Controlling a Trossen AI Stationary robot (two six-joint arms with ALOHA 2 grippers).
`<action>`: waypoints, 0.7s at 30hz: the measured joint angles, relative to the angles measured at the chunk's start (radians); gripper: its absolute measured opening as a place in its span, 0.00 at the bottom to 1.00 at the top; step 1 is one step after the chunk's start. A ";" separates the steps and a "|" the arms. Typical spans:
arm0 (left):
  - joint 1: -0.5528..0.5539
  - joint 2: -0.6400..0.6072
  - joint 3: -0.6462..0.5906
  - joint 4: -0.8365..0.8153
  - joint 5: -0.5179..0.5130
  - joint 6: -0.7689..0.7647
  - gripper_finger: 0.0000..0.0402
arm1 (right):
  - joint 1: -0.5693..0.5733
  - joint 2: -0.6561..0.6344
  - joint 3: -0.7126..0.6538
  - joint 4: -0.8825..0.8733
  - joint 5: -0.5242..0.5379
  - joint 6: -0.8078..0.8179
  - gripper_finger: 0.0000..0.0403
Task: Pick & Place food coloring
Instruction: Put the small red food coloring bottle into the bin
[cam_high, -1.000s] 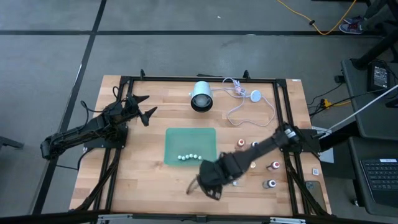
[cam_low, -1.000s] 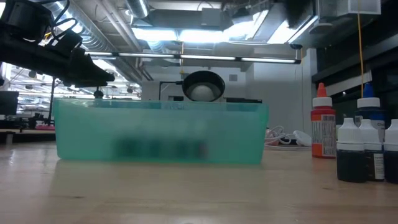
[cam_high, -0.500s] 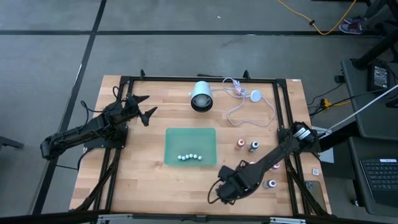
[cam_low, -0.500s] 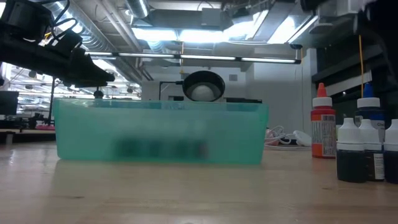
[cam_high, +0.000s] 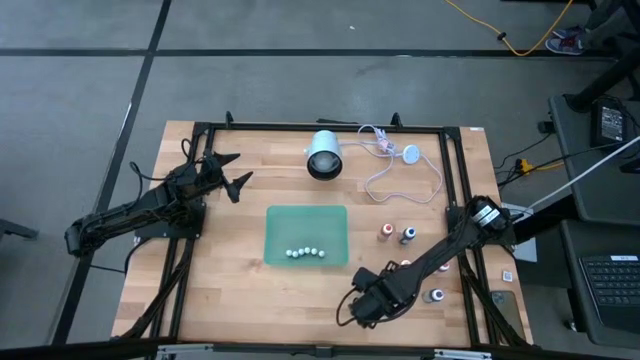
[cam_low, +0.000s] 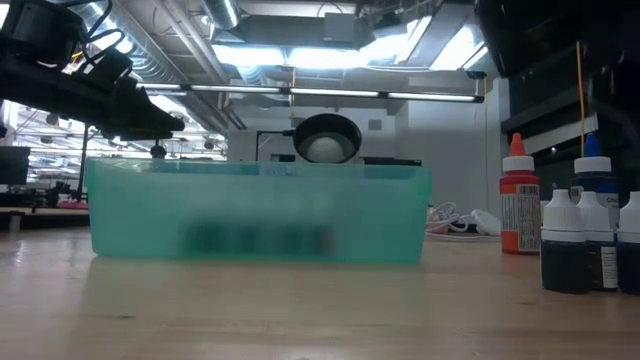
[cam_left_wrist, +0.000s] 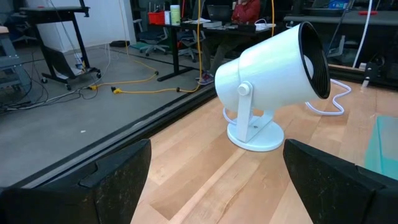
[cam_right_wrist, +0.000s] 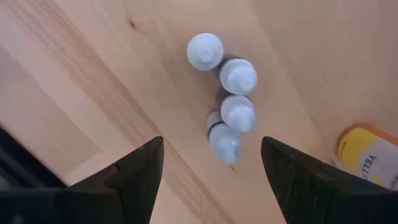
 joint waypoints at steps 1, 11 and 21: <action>0.000 0.000 0.000 0.000 0.000 0.000 0.90 | 0.000 0.000 -0.009 0.014 0.000 0.000 0.67; 0.000 0.000 0.000 0.000 0.000 0.000 0.90 | 0.000 0.001 -0.046 0.070 -0.022 -0.005 0.62; 0.000 0.000 0.000 0.000 0.000 0.000 0.90 | 0.000 0.001 -0.046 0.069 -0.021 -0.019 0.39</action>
